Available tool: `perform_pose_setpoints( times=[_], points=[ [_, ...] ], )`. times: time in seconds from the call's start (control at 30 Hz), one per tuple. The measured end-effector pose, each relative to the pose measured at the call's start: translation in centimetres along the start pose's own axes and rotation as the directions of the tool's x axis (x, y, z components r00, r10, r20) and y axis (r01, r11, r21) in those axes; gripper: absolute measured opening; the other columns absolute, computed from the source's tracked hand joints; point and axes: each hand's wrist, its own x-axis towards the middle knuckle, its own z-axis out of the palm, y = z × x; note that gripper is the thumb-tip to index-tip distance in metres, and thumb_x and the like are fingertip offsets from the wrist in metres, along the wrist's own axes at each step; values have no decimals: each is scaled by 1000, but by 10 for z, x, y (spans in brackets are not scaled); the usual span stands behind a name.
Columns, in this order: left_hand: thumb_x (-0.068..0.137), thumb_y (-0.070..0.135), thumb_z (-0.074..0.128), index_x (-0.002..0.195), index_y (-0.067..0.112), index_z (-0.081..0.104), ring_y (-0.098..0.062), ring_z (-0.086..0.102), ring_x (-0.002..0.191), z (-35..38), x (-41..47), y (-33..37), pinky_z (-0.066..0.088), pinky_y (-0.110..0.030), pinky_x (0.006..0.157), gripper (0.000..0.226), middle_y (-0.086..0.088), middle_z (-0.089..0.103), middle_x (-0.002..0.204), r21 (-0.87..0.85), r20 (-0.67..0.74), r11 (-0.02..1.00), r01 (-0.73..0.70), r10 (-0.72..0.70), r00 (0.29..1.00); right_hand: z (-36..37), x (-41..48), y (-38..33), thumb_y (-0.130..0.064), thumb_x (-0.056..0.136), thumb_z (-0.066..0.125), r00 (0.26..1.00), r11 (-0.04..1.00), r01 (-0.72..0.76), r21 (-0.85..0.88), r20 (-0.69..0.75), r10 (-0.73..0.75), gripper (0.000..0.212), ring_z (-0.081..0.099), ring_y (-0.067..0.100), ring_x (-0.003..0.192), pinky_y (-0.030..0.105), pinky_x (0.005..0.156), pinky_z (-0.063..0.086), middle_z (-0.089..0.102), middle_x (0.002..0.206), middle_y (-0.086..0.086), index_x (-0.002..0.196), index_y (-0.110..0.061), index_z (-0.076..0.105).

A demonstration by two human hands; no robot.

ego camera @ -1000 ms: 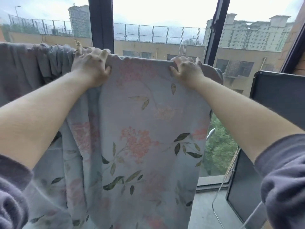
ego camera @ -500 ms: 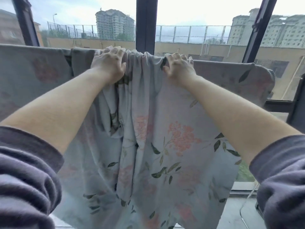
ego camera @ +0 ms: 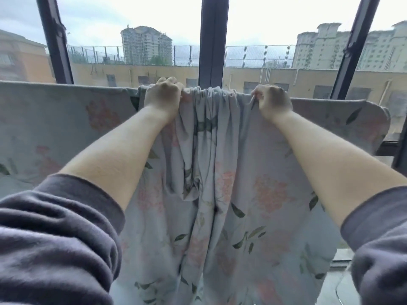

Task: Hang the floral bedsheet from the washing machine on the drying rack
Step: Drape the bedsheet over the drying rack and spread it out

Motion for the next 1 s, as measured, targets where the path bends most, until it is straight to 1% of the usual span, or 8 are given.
perform_pose_setpoints(
  times=[0.13,0.23,0.33,0.6,0.67,0.77,0.93,1.0],
  points=[
    [94,6,52,99,9,66,-29,58,98,1,14,-1,46,-39,76,16,-9,65,102,-65,-105,997,-51,44,993,-10,14,0,-15,91,48,999,999,-50,17,2,50,24,62,34,100,37,82,47,71,105,12,95,-21,71],
    [91,5,54,86,11,64,-25,56,76,-2,28,-1,42,-33,65,13,-6,67,88,-26,-112,995,-101,97,989,-7,21,1,-17,93,45,997,997,-78,6,19,78,24,60,34,102,37,82,46,68,109,13,100,-20,68],
    [89,1,51,84,12,61,-22,50,68,-2,43,-1,40,-32,64,16,-5,66,84,15,-116,993,-114,115,987,-3,31,7,-18,95,42,990,990,-137,41,-25,138,25,59,35,105,38,83,45,66,112,15,105,-17,64],
    [98,3,42,109,0,55,-29,61,80,1,104,-6,44,-31,64,17,-17,63,99,-129,-273,974,184,-214,938,-7,82,39,-15,96,36,932,953,-297,63,-198,303,24,58,36,101,37,78,38,63,109,18,105,-12,58],
    [99,9,44,110,-1,55,-31,63,87,6,117,-4,46,-32,65,19,-18,63,101,-153,-219,934,323,-351,910,-3,92,50,-16,94,39,952,957,-289,17,-101,289,25,57,36,105,38,84,42,63,112,17,105,-12,60],
    [98,18,47,107,-1,55,-31,61,94,28,125,5,44,-33,67,22,-17,62,102,-92,3,894,439,-441,898,7,103,63,-15,89,47,963,975,-204,-90,162,216,26,58,33,110,36,93,47,65,119,15,105,-14,68],
    [92,27,52,106,4,60,-31,60,102,42,122,8,46,-39,79,28,-13,62,112,-40,315,894,446,-412,855,7,100,63,-13,89,54,905,985,-164,-55,389,172,23,58,25,109,25,81,42,67,115,9,103,-14,72],
    [86,27,56,98,6,64,-29,61,94,39,121,8,51,-39,82,25,-12,65,104,-98,335,902,421,-368,867,4,96,61,-10,88,52,919,988,-151,17,371,134,24,57,23,106,25,83,42,67,112,7,100,-16,71]
  ],
)
